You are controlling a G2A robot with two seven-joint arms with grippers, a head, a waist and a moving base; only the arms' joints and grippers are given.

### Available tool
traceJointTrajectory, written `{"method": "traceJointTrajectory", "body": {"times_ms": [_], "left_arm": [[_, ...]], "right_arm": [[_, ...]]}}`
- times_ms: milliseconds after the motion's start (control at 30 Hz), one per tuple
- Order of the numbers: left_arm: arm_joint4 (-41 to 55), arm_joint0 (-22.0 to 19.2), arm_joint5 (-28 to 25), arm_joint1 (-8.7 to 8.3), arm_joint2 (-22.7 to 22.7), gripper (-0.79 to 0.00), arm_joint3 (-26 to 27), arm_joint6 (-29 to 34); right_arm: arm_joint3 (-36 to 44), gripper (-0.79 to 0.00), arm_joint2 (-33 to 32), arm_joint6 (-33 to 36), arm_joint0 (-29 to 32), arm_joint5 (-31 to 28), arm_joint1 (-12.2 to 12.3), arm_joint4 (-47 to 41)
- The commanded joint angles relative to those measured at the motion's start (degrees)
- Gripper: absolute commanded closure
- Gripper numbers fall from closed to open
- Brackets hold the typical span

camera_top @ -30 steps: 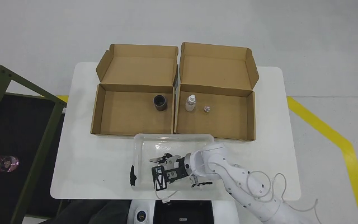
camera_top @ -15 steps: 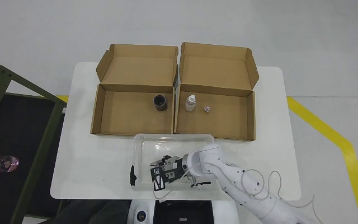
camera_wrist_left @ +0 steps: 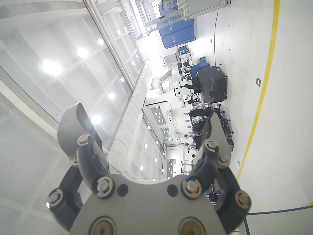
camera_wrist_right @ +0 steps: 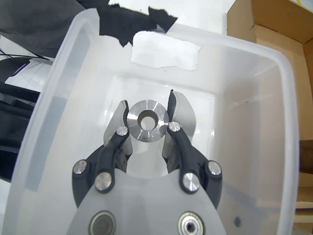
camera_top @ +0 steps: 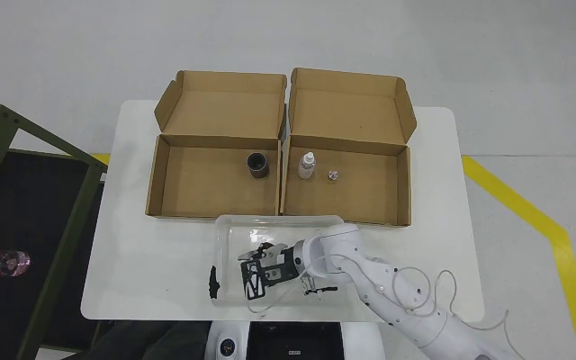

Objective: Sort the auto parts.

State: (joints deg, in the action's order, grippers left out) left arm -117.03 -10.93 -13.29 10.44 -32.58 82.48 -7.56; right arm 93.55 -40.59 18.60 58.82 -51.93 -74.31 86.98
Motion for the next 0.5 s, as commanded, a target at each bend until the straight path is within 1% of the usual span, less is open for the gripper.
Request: {"method": "traceJointTrajectory", "body": {"times_ms": [0, 467], "left_arm": [[0.0, 0.0, 0.0, 0.00, 0.0, -0.785, 0.0, 0.0], [0.0, 0.0, 0.0, 0.00, 0.0, -0.785, 0.0, 0.0]], "right_arm": [[0.8, 0.000, -0.5, -0.1, -0.1, 0.2, 0.1, -0.7], [6.0, 0.000, -3.4, -0.8, -1.7, 1.4, 0.3, -5.5]]}}
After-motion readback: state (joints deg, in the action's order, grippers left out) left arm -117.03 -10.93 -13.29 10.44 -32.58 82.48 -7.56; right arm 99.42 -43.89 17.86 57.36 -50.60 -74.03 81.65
